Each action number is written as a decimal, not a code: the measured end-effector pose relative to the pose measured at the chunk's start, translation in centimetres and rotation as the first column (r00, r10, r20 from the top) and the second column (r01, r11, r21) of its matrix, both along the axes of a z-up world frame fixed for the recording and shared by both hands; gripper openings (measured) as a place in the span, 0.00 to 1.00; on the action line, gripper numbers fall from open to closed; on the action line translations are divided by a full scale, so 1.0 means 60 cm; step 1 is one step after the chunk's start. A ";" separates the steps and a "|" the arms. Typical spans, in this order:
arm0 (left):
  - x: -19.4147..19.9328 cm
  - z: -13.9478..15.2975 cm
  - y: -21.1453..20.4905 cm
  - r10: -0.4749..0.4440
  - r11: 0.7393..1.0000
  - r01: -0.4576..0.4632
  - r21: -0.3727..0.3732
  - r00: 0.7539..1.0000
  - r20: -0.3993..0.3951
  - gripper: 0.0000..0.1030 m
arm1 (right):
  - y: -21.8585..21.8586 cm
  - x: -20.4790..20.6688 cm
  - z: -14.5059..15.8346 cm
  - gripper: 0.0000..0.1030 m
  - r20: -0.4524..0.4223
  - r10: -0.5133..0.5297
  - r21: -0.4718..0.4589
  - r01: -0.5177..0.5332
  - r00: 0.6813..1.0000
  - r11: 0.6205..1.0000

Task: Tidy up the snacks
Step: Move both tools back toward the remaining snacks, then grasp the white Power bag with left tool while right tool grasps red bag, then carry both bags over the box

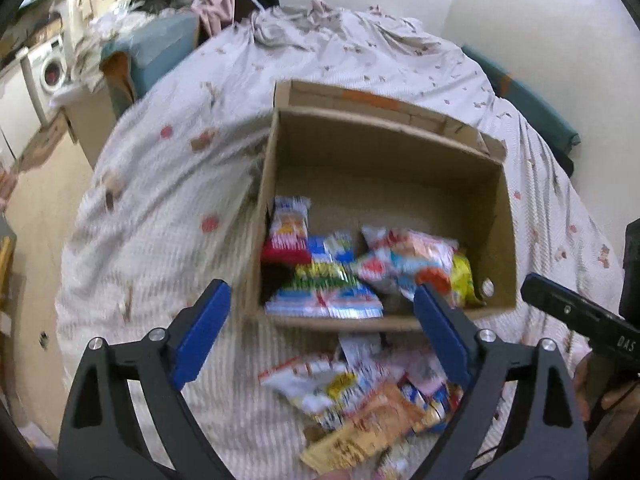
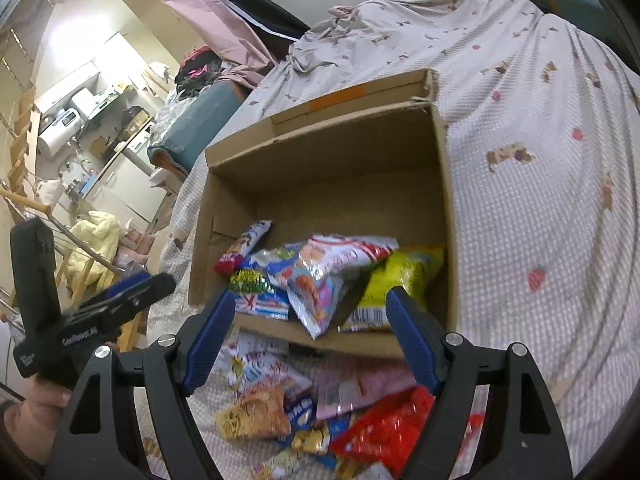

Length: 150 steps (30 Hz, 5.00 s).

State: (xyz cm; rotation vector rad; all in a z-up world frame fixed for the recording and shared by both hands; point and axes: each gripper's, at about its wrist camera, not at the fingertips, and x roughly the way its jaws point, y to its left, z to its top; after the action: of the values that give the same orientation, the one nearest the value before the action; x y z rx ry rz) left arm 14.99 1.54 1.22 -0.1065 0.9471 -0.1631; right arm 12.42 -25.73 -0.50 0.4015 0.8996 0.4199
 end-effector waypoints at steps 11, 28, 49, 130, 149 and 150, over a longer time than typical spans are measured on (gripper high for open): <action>-0.055 -0.006 0.012 0.019 1.000 -0.019 0.019 0.999 -0.031 0.88 | -0.022 -0.069 0.001 0.78 -0.030 -0.070 -0.054 0.068 0.997 0.996; -0.046 -0.082 0.102 0.198 0.954 -0.254 -0.156 0.932 -0.303 0.88 | -0.068 -0.110 -0.020 0.78 -0.134 -0.183 0.061 0.193 0.974 0.979; -0.008 -0.215 0.011 0.106 0.960 -0.211 -0.184 0.881 -0.461 0.49 | -0.079 -0.109 -0.030 0.78 -0.156 -0.216 0.050 0.226 0.964 0.973; -0.081 0.067 0.091 0.048 0.994 -0.057 -0.097 0.994 -0.097 0.13 | -0.087 -0.151 0.034 0.36 -0.185 -0.068 0.197 0.105 0.980 0.975; 0.073 0.104 0.031 -0.029 1.000 0.029 -0.001 0.999 -0.021 0.13 | -0.079 0.003 0.078 0.36 -0.049 -0.101 0.235 0.110 0.994 0.966; 0.080 0.098 0.029 -0.029 1.000 0.029 0.003 0.999 -0.025 0.13 | -0.077 0.012 0.072 0.36 -0.052 -0.099 0.237 0.108 0.994 0.965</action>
State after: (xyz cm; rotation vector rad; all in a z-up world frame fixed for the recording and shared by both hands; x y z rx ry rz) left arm 19.82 3.27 7.10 -0.0923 0.9743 -0.1874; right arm 13.15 -30.37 3.82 0.6782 0.8645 0.4272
